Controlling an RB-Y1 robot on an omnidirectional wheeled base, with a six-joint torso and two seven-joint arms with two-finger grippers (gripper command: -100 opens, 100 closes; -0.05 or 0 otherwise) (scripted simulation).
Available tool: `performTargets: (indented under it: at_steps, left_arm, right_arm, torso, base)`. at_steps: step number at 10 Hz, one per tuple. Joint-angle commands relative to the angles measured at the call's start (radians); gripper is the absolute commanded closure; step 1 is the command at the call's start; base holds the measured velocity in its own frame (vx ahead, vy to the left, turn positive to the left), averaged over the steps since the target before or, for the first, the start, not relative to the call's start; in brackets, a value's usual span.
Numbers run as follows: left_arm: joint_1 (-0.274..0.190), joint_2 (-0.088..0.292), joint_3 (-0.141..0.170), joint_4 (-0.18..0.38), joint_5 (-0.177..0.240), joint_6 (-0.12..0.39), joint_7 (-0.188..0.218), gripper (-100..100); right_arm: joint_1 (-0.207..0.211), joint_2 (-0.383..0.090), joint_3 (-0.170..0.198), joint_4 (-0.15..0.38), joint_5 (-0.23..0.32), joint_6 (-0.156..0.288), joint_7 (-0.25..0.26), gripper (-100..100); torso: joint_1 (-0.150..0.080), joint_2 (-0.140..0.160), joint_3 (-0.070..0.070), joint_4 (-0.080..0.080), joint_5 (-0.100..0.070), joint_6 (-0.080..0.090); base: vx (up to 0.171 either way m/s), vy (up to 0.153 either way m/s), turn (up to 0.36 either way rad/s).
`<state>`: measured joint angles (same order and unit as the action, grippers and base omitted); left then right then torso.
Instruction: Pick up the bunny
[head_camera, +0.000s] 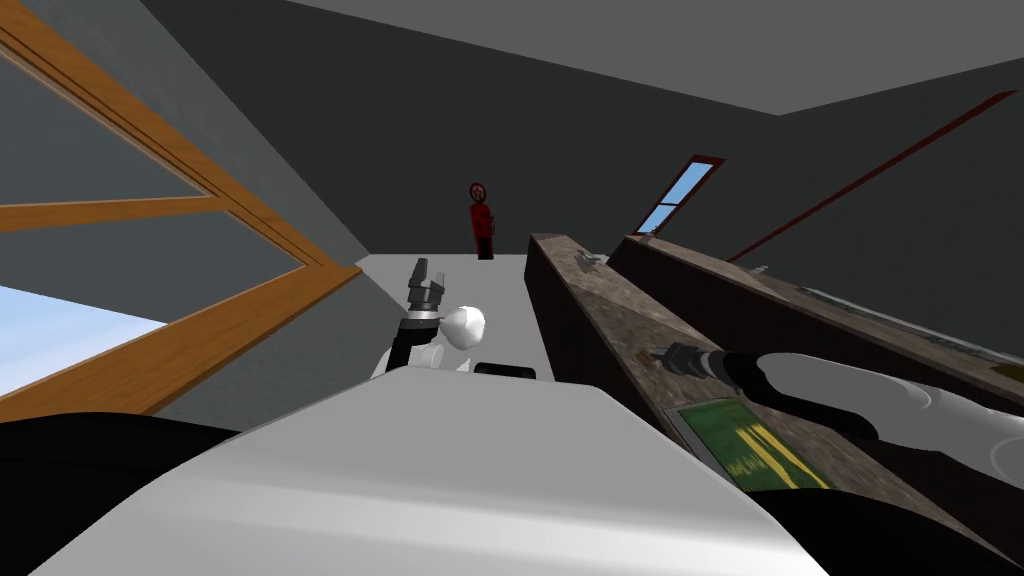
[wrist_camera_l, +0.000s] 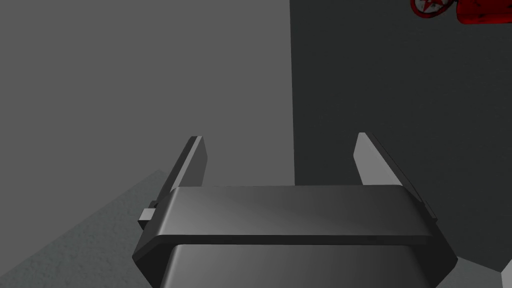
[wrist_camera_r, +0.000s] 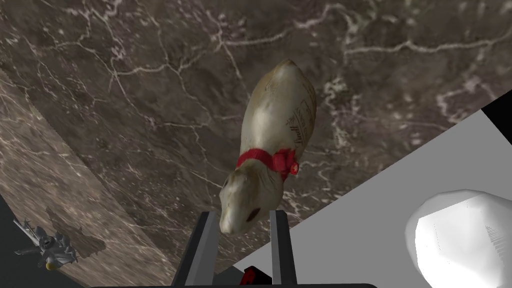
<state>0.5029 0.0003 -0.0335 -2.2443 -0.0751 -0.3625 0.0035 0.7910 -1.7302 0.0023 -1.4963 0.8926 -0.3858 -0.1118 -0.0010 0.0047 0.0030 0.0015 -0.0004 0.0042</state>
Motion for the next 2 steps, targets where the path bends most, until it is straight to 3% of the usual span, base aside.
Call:
performTargets:
  at_steps: [1,2]
  left_arm:
    - [0.000,0.000,0.000,0.000,0.000,0.000,0.000,0]
    - [0.000,0.000,0.000,0.000,0.000,0.000,0.000,0]
  right_arm:
    - [0.000,0.000,0.000,0.000,0.000,0.000,0.000,100]
    - [0.000,-0.002,-0.001,0.000,0.000,-0.002,-0.003,0]
  torso:
    - [0.000,0.000,0.000,0.000,0.000,0.000]
    - [0.000,-0.001,-0.001,0.000,0.000,0.000]
  base:
    - [-0.036,0.002,-0.016]
    - [-0.006,0.001,-0.001]
